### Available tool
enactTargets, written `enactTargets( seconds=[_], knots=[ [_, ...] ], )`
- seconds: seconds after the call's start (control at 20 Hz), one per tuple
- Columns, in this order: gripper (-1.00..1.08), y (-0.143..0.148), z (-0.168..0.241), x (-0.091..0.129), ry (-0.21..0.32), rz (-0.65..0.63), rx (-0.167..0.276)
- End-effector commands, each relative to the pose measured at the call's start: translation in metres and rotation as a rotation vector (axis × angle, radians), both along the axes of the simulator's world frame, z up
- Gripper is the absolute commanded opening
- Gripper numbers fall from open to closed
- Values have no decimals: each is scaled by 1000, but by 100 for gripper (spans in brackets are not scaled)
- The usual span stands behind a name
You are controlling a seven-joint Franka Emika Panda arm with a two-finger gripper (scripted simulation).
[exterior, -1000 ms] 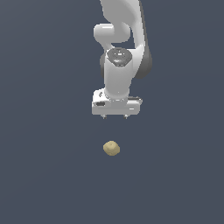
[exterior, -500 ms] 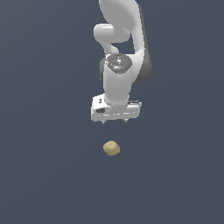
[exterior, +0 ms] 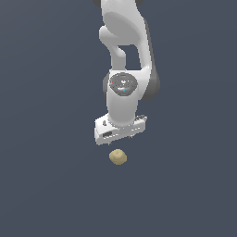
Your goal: Pick up the object and move it to a goal position.
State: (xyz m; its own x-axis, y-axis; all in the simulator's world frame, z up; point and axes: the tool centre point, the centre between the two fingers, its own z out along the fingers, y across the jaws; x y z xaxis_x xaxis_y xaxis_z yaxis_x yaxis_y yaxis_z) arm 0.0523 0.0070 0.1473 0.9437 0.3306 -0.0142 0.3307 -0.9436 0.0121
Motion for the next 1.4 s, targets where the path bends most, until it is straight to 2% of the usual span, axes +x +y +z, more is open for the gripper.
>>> enactTargets(
  seconds=[0.0, 0.55, 1.0, 1.35],
  knots=[
    [100, -2, -7, 11, -1, 59, 4],
    [100, -8, -26, 37, -7, 209, 16],
    [100, -10, -32, 39, -7, 221, 17],
    [100, -9, -66, 38, -7, 225, 17]
  ],
)
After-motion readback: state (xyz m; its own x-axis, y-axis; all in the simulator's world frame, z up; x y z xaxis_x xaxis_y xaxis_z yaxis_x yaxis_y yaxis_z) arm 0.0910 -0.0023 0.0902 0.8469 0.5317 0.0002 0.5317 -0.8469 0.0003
